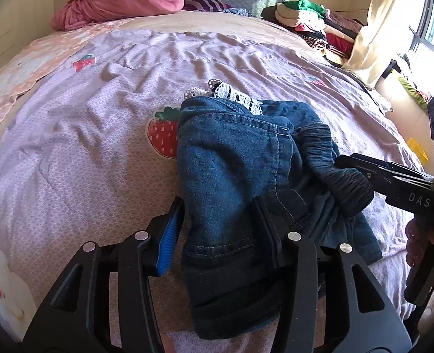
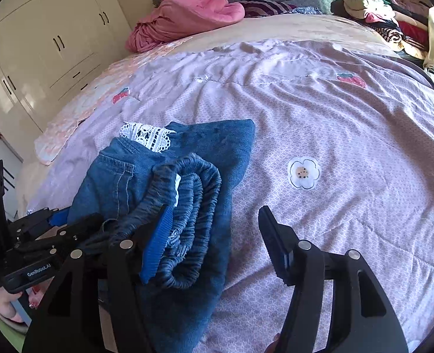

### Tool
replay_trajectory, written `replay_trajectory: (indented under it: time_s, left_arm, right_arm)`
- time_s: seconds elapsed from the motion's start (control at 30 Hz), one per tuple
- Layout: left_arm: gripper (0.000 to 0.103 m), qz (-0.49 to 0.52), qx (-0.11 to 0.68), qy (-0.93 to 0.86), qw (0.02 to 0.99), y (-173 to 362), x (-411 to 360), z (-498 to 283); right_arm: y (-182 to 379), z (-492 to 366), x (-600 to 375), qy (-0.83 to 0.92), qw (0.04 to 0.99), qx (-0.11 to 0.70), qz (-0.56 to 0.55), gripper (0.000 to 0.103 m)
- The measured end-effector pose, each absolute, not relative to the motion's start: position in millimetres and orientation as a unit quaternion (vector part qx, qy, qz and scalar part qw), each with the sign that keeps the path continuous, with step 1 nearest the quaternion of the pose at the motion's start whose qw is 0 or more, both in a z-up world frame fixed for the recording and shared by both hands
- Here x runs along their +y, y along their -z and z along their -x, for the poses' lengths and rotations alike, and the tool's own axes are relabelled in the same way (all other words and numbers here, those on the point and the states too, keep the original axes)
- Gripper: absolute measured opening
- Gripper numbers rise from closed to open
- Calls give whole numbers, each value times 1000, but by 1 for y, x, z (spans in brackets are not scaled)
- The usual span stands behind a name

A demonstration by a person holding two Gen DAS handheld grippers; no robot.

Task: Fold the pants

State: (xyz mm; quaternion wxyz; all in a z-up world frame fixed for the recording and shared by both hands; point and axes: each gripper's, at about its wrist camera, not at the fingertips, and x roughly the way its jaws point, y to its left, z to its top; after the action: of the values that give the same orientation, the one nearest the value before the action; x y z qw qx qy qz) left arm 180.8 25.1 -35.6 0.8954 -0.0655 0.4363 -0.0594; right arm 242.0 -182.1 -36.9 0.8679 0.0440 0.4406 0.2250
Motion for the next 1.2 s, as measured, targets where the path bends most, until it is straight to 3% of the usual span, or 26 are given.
replay_trajectory:
  time_s: [0.37, 0.9, 1.2]
  left_arm:
    - [54, 65, 427, 49, 900, 21, 33, -153]
    - [89, 60, 410, 48, 909, -1, 30, -92]
    - [93, 49, 403, 55, 912, -10, 22, -54]
  right_arm:
    - [19, -206, -197, -216, 882, 417, -46, 71]
    - [-23, -121, -216, -202, 914, 352, -27, 94]
    - [-37, -81, -220, -180, 927, 329, -5, 98]
